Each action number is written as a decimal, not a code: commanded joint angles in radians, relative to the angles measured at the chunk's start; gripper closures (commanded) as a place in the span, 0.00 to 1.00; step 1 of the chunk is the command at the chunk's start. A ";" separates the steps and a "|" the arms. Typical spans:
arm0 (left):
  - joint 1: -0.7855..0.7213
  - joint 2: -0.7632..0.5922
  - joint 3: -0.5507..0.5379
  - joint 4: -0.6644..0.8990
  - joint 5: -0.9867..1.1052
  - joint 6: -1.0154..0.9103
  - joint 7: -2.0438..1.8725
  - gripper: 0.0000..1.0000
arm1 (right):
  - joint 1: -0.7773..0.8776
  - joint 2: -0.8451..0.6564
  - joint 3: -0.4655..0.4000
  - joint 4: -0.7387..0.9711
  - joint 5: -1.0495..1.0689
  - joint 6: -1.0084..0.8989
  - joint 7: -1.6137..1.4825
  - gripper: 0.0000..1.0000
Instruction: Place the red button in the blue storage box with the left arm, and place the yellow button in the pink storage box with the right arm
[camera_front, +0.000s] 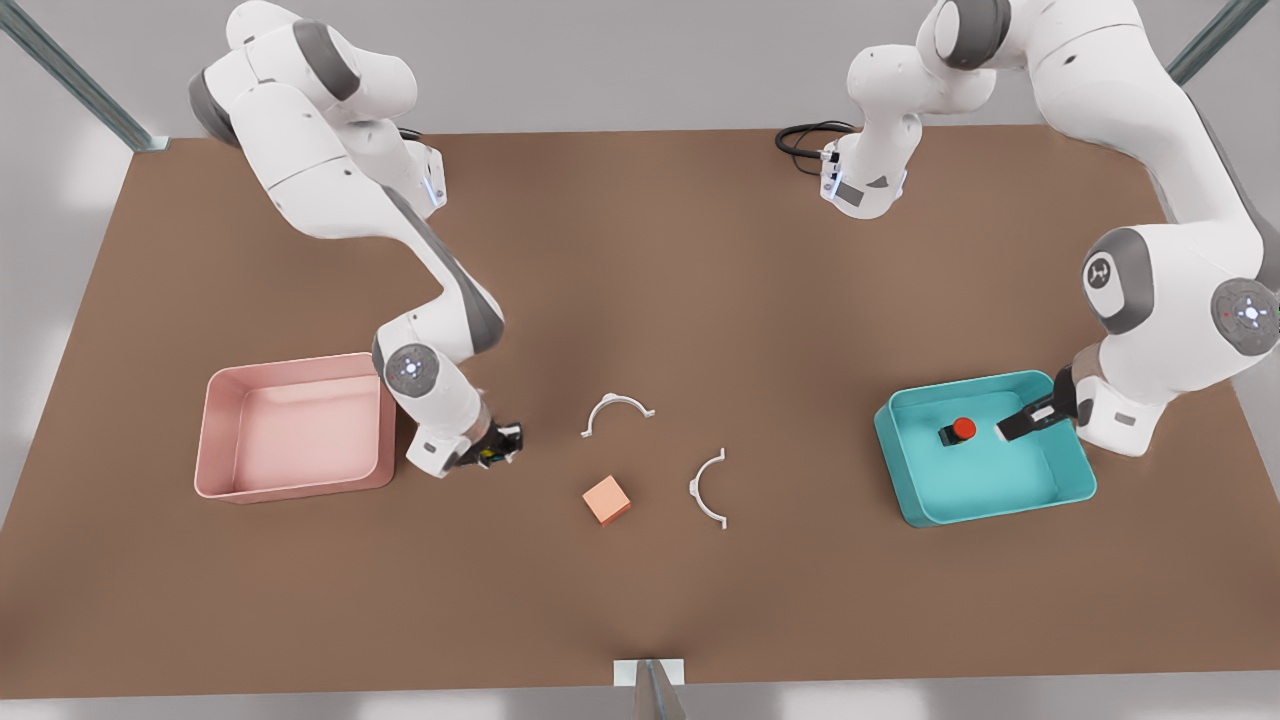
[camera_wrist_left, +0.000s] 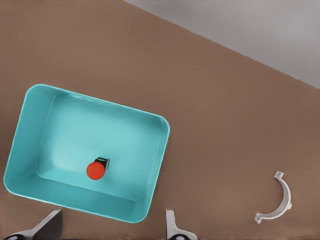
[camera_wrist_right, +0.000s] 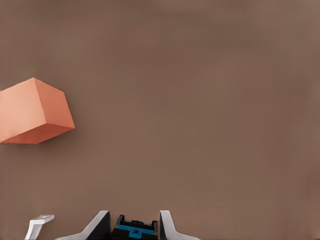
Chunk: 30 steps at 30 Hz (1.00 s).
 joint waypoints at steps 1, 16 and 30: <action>-0.023 -0.073 0.000 -0.002 0.056 -0.162 0.325 0.00 | -0.018 -0.024 -0.004 0.095 -0.004 -0.289 -0.036 0.51; 0.175 -0.113 -0.175 0.001 0.119 -0.215 0.392 0.00 | -0.402 -0.218 0.008 -0.068 -0.004 -0.474 -0.313 0.48; 0.185 -0.113 -0.174 0.001 0.119 -0.213 0.391 0.00 | -0.363 -0.250 0.014 0.136 0.002 -0.569 -0.232 0.00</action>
